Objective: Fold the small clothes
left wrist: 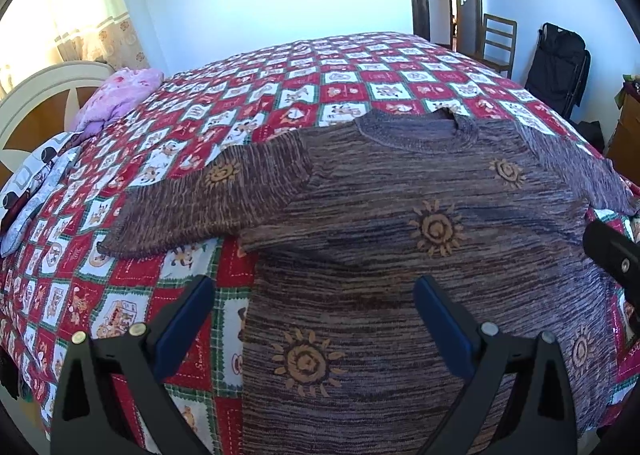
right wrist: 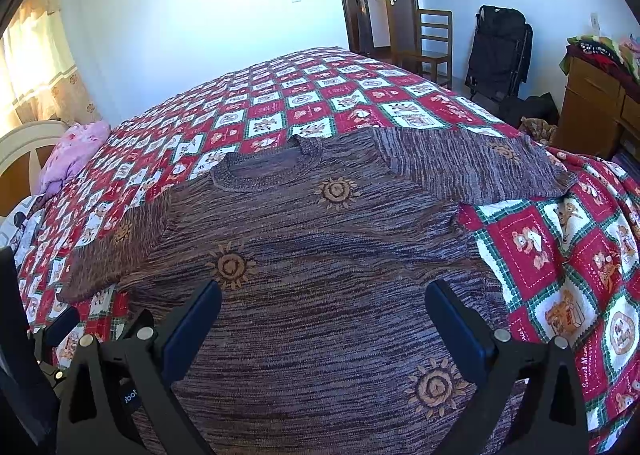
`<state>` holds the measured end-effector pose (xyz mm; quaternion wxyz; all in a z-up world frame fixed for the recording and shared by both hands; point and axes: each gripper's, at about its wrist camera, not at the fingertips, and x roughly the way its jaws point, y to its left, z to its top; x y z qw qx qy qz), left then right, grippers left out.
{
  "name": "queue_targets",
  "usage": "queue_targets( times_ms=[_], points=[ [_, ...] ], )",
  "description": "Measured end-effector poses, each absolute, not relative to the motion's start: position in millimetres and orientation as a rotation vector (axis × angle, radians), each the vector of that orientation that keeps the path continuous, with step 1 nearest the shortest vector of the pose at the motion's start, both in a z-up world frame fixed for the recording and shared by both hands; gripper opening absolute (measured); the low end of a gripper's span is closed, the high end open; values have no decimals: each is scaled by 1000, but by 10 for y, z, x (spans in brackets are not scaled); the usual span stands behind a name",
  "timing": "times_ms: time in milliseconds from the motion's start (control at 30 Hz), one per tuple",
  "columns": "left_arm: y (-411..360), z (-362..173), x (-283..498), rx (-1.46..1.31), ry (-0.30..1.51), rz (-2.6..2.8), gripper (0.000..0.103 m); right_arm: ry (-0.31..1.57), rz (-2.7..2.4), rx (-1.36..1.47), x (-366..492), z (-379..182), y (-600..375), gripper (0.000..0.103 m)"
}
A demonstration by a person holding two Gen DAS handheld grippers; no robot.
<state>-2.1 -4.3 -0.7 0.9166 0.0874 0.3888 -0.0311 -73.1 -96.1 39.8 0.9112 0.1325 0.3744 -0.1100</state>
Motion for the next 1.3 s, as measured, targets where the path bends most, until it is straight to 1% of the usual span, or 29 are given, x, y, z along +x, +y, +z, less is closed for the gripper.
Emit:
queue_targets(
  times_ms=[1300],
  points=[
    [-33, 37, -25, 136, 815, -78, 102, 779, -220, 274, -763, 415, -961, 102]
  ],
)
